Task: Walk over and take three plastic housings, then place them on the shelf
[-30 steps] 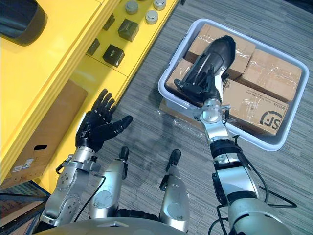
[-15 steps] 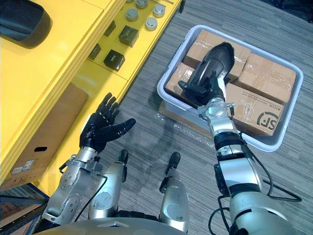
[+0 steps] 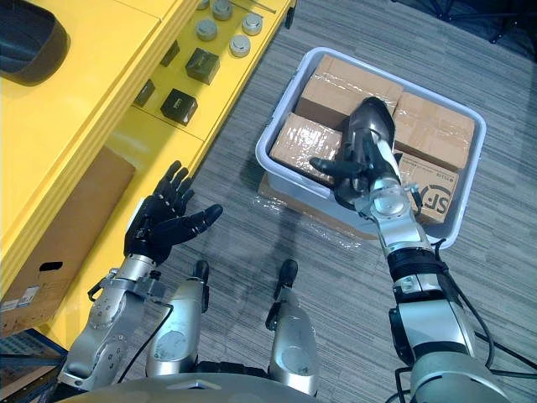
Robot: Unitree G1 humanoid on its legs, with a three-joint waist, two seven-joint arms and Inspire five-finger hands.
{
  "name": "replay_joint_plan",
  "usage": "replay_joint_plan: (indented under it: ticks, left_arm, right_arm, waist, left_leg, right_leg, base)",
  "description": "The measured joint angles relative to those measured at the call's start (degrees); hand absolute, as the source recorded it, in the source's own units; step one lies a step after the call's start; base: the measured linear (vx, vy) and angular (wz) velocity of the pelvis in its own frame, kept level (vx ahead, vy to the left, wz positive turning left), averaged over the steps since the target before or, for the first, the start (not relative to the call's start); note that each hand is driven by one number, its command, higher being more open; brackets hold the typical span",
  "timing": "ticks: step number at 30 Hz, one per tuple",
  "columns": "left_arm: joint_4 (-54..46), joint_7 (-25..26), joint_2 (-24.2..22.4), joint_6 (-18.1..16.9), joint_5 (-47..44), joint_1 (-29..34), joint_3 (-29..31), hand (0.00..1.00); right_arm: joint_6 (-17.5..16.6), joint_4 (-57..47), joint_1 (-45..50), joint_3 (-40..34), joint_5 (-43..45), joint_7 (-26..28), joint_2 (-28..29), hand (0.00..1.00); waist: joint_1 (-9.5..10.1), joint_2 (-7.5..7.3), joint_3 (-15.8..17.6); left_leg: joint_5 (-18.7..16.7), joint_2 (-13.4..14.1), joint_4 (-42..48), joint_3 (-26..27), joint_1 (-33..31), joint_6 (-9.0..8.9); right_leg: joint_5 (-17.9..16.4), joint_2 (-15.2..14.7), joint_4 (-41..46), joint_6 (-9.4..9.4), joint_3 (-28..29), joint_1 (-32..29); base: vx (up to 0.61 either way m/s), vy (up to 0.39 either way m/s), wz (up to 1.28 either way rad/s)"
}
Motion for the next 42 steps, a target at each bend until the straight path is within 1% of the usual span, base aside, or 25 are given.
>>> replay_joint_plan:
  ticks: [1, 3, 4, 6, 8, 9, 11, 13, 14, 15, 17, 18, 20, 21, 24, 25, 28, 30, 33, 35, 36, 38, 40, 41, 42]
  left_arm:
    - [0.0, -0.2, 0.0, -0.2, 1.1, 0.0, 0.0, 1.0]
    - [0.0, -1.3, 0.0, -1.2, 3.8, -0.2, -0.1, 1.0]
    - [0.0, -1.6, 0.0, -1.5, 4.0, -0.4, -0.1, 1.0]
    - [0.0, -2.2, 0.0, -2.2, 4.7, -1.8, -0.1, 1.0]
    - [0.0, -2.2, 0.1, -2.2, 5.8, -3.3, -0.1, 1.0]
    - [0.0, -2.2, 0.1, -2.2, 5.8, -3.8, -0.1, 1.0]
    - [0.0, -2.3, 0.1, -2.2, 5.8, -6.1, -0.4, 1.0]
    - [0.1, -2.6, 0.1, -2.3, 5.8, -7.6, -1.0, 1.0]
    - [0.1, -2.9, 0.1, -2.4, 5.8, -8.0, -1.2, 1.0]
    - [0.1, -3.2, 0.1, -2.5, 5.8, -8.0, -1.6, 1.0]
    - [0.1, -3.3, 0.1, -2.6, 5.7, -9.0, -2.6, 1.0]
    - [0.1, -3.3, 0.1, -2.6, 5.6, -9.1, -3.0, 1.0]
    - [0.1, -3.3, 0.0, -2.5, 5.5, -9.1, -3.4, 1.0]
    - [0.2, -3.2, 0.0, -2.5, 5.5, -9.3, -3.6, 1.0]
    - [1.4, -2.9, -0.2, -2.1, 5.4, -10.2, -5.3, 1.0]
    - [1.5, -2.9, -0.3, -2.1, 5.4, -10.2, -5.4, 1.0]
    - [3.5, -2.8, -1.5, -2.1, 3.6, -10.8, -5.5, 1.0]
    - [4.6, -2.9, -2.2, -2.0, 2.9, -10.8, -5.5, 1.0]
    - [5.3, -2.9, -2.2, -1.9, 1.4, -9.9, -5.6, 1.0]
    - [6.8, -2.9, -2.2, -1.9, 0.7, -8.9, -5.8, 1.0]
    - [7.2, -2.9, -2.2, -1.9, 0.7, -8.9, -5.9, 1.0]
    - [9.0, -2.9, -2.3, -1.9, 0.5, -9.3, -6.9, 1.0]
    - [9.6, -2.9, -2.4, -1.9, 0.4, -9.1, -7.4, 1.0]
    - [10.0, -2.8, -2.6, -2.0, 0.4, -9.1, -7.3, 1.0]
    - [10.7, -2.6, -2.9, -2.0, 0.4, -9.2, -7.3, 1.0]
  right_arm:
    - [-1.7, -1.7, 0.1, 0.0, -1.1, -1.3, 0.0, 1.0]
    - [-7.1, -7.7, 0.2, -0.1, -2.7, -6.9, 0.0, 1.0]
    - [-8.0, -8.8, 0.2, -0.2, -3.9, -8.4, 0.0, 1.0]
    - [-11.6, -10.9, 0.3, -1.2, -7.7, -13.5, 0.0, 1.0]
    - [-13.3, -11.7, 0.2, -2.4, -8.9, -16.2, 0.0, 1.0]
    - [-13.3, -11.9, 0.2, -2.7, -9.5, -17.0, 0.0, 1.0]
    - [-12.6, -12.7, 0.5, -4.9, -10.1, -18.5, 0.0, 1.0]
    - [-9.9, -12.9, 1.3, -6.5, -9.6, -18.7, 0.0, 1.0]
    - [-8.1, -12.9, 1.8, -7.2, -8.9, -18.6, 0.0, 1.0]
    - [-6.1, -13.0, 2.5, -8.2, -7.2, -18.3, 0.0, 1.0]
    - [-2.6, -12.9, 4.4, -11.1, -4.8, -17.3, 0.0, 1.0]
    - [-1.2, -12.8, 4.9, -11.8, -3.7, -16.8, 0.0, 1.0]
    - [0.6, -12.7, 6.4, -12.1, -1.8, -16.5, 0.0, 1.0]
    - [1.5, -12.3, 6.7, -12.2, -0.8, -16.0, 0.0, 1.0]
    - [2.9, -8.6, 6.7, -12.4, 0.1, -15.0, 0.0, 1.0]
    - [2.9, -8.3, 6.7, -12.4, 0.5, -14.9, 0.0, 1.0]
    - [3.0, -5.3, 6.3, -12.4, 1.5, -14.1, -0.5, 1.0]
    - [3.0, -3.0, 5.2, -12.2, 2.1, -13.9, -2.6, 1.0]
    - [3.2, 0.8, 2.1, -11.7, 3.6, -13.4, -4.7, 1.0]
    - [3.5, 5.7, -1.7, -10.2, 3.6, -13.2, -6.9, 1.0]
    - [3.5, 7.0, -2.6, -9.5, 3.6, -13.1, -7.5, 1.0]
    - [3.6, 11.6, -5.0, -7.1, 3.6, -13.0, -9.9, 1.0]
    - [3.6, 15.1, -7.6, -5.3, 3.8, -13.0, -11.0, 1.0]
    - [3.6, 16.9, -9.0, -4.1, 3.8, -13.0, -11.6, 1.0]
    - [3.6, 18.7, -10.9, -3.4, 4.4, -13.0, -11.9, 1.0]
  waist:
    - [-0.04, -0.04, 0.0]
    - [0.02, -0.07, 0.0]
    - [0.02, -0.07, 0.0]
    - [0.14, -0.2, 0.0]
    - [-0.06, -0.22, 0.0]
    - [-0.26, -0.25, 0.0]
    - [-0.85, -0.28, 0.0]
    - [-1.28, -0.28, 0.0]
    - [-1.82, -0.28, 0.0]
    - [-2.37, -0.27, 0.0]
    - [-2.87, -0.27, 0.0]
    - [-3.49, -0.26, 0.0]
    - [-4.01, -0.16, 0.0]
    - [-4.6, -0.15, 0.0]
    - [-5.61, 0.04, 0.0]
    - [-5.62, 0.09, 0.0]
    - [-5.46, 0.95, 0.2]
    - [-5.03, 2.14, 0.7]
    - [-5.0, 3.12, 0.9]
    - [-4.68, 4.11, 1.0]
    - [-4.52, 4.32, 1.1]
    - [-3.33, 5.35, 1.6]
    - [-3.18, 6.28, 1.7]
    - [-2.83, 6.4, 1.7]
    - [-2.47, 6.91, 1.9]
  left_leg:
    - [0.0, 0.1, 0.0, 0.3, 0.0, -0.02]
    - [-0.2, 0.3, 0.1, 1.0, -0.2, -0.1]
    - [-0.4, 0.5, 0.2, 1.1, -0.2, -0.06]
    - [-1.2, 0.9, 1.2, 1.8, -0.3, 0.0]
    - [-2.0, 1.1, 2.2, 2.7, -0.6, 0.14]
    - [-2.3, 1.2, 2.7, 3.0, -1.0, 0.23]
    - [-3.8, 1.8, 4.9, 4.2, -2.2, 0.41]
    - [-4.7, 1.9, 6.0, 5.1, -2.3, 0.72]
    - [-5.0, 1.9, 6.3, 5.4, -2.3, 0.74]
    - [-5.6, 2.1, 6.8, 5.8, -2.3, 0.86]
    - [-6.1, 2.2, 7.0, 6.9, -2.3, 1.17]
    - [-6.3, 2.2, 7.2, 7.2, -2.4, 1.3]
    - [-7.2, 2.4, 8.1, 7.7, -2.9, 1.25]
    - [-7.5, 2.7, 8.7, 8.1, -3.4, 1.28]
    - [-7.7, 2.7, 8.8, 8.8, -4.0, 1.41]
    - [-7.7, 2.7, 8.8, 8.8, -4.0, 1.41]
    - [-7.7, 2.6, 8.6, 8.8, -4.1, 1.43]
    - [-7.7, 2.4, 8.7, 8.7, -4.5, 1.51]
    - [-7.6, 2.1, 8.7, 8.4, -5.2, 1.69]
    - [-7.4, 1.7, 8.5, 8.3, -5.9, 1.92]
    - [-7.3, 1.7, 8.4, 8.3, -6.2, 1.95]
    - [-7.2, 1.5, 8.2, 7.8, -6.3, 2.0]
    - [-6.6, 0.8, 7.7, 6.5, -7.2, 2.15]
    - [-6.1, 0.4, 7.2, 6.3, -7.6, 2.18]
    - [-5.8, 0.1, 6.8, 5.9, -7.9, 2.24]
  right_leg:
    - [0.0, 0.0, 0.0, 0.03, 0.4, -0.2]
    - [0.1, 0.1, 0.0, 0.12, 0.9, -0.7]
    - [0.1, 0.2, 0.0, 0.12, 0.9, -0.7]
    - [0.2, 0.5, 0.0, 0.21, 1.8, -0.9]
    - [0.5, 0.5, 0.0, 0.39, 2.7, -1.5]
    - [0.5, 0.6, 0.0, 0.48, 3.0, -1.7]
    - [1.0, 0.8, 0.0, 1.09, 4.5, -2.9]
    - [1.3, 0.9, 0.0, 1.38, 5.4, -3.2]
    - [1.3, 0.8, 0.0, 1.52, 5.6, -3.2]
    - [1.4, 0.8, 0.0, 1.64, 5.8, -3.3]
    - [1.6, 0.7, -0.2, 1.89, 6.8, -3.8]
    - [1.7, 0.7, -0.3, 2.0, 7.1, -4.0]
    - [1.9, 1.2, -1.1, 2.13, 7.8, -4.3]
    - [2.1, 1.5, -1.2, 2.07, 8.3, -4.9]
    - [3.1, 1.5, -2.6, 1.82, 8.9, -5.3]
    - [3.2, 1.5, -2.7, 1.78, 8.9, -5.3]
    - [3.2, 1.6, -2.9, 1.67, 8.9, -5.4]
    - [3.2, 1.5, -3.1, 1.43, 8.8, -5.6]
    - [3.4, 1.2, -4.0, 0.96, 8.4, -5.8]
    - [3.9, 1.0, -4.0, 1.24, 8.3, -6.6]
    - [3.9, 0.9, -4.0, 1.25, 8.3, -6.8]
    - [4.0, 0.9, -4.0, 1.28, 8.0, -6.8]
    - [4.0, 0.5, -4.0, 1.28, 6.5, -7.0]
    - [4.0, 0.1, -3.9, 1.28, 6.2, -7.6]
    - [4.2, -0.1, -3.9, 1.25, 5.8, -7.8]
  base:
    - [0.0, 0.029, -0.19]
    - [0.01, 0.031, -0.14]
    - [0.02, 0.031, -0.09]
    - [0.02, 0.044, -0.17]
    - [0.01, 0.063, -0.24]
    - [0.0, 0.084, -0.31]
    - [-0.02, 0.115, -0.35]
    - [-0.02, 0.108, -0.25]
    - [-0.01, 0.069, -0.16]
    - [-0.01, 0.085, -0.21]
    - [-0.02, 0.081, -0.25]
    - [-0.02, 0.051, -0.21]
    - [-0.03, 0.038, -0.25]
    - [-0.04, 0.028, -0.23]
    - [-0.04, 0.02, -0.15]
    - [-0.05, 0.015, -0.08]
    - [-0.05, 0.003, -0.01]
    - [-0.07, 0.005, 0.01]
    - [-0.08, 0.015, 0.05]
    - [-0.07, 0.029, 0.03]
    - [-0.05, 0.029, 0.03]
    - [-0.05, 0.027, 0.1]
    - [-0.05, 0.028, 0.28]
    - [-0.05, 0.031, 0.27]
    - [-0.05, 0.026, 0.19]
